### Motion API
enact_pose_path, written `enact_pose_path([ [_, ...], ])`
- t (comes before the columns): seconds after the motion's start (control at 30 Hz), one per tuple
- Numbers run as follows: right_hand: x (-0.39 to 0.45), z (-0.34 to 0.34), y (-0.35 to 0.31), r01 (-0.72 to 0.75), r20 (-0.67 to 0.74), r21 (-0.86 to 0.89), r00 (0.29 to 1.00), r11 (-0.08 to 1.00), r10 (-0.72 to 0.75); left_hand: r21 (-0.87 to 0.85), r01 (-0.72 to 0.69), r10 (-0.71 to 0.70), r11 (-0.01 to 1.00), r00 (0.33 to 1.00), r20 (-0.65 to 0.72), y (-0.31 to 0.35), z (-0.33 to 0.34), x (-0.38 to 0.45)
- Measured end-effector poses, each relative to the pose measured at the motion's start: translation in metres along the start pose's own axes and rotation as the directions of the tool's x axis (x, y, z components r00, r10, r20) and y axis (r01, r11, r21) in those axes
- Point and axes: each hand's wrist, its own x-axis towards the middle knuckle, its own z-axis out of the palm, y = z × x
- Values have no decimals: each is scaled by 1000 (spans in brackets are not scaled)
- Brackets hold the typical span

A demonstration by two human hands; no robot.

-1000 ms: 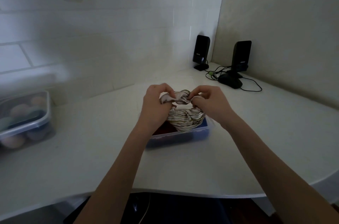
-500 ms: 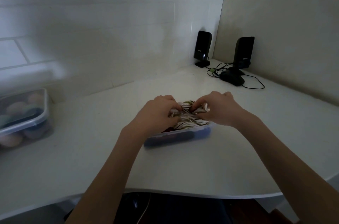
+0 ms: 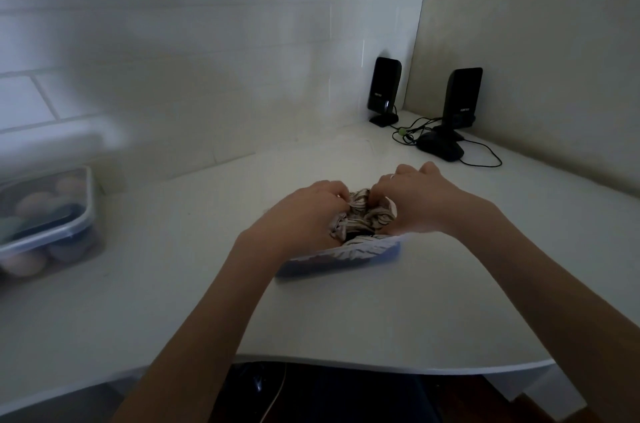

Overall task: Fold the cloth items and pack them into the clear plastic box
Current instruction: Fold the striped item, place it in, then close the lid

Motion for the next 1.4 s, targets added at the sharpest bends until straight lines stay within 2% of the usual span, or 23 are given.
enact_pose_path([
  [0.13, -1, 0, 6, 27, -2, 96, 1000, 995, -27, 4, 37, -37, 999, 994, 106, 1, -3, 1],
  [0.27, -1, -1, 7, 120, -76, 76, 991, 990, -114, -41, 64, -55, 997, 978, 202, -1, -9, 3],
  [0.4, -1, -3, 5, 169, -159, 20, 974, 985, -164, -50, 79, -64, 996, 968, 243, 1, -12, 9],
  [0.57, -4, -11, -1, 155, -30, -139, 987, 978, -161, -42, 107, -91, 993, 955, 282, 6, -10, 9],
  [0.67, -1, -14, -3, 96, 0, -174, 995, 980, -98, -115, 181, -134, 977, 934, 330, 7, -14, 8],
  [0.73, 2, -13, -3, 57, 48, -206, 998, 977, -48, -174, 227, -165, 958, 936, 311, 6, -17, 7],
  [0.87, 6, -8, -1, 6, 202, -185, 979, 983, 32, -145, 188, -154, 972, 964, 215, 5, -14, 3],
  [1.03, 15, -10, -8, -56, 366, -196, 922, 979, 127, -88, 203, -173, 975, 946, 274, 4, -15, 7],
  [1.3, 18, -4, -13, -77, 315, -215, 938, 974, 144, 121, 200, -216, 972, 966, 142, 13, 1, 10],
  [1.4, 20, -1, -16, -68, 263, -233, 956, 970, 130, 146, 164, -188, 976, 967, 171, 12, 0, 6],
])
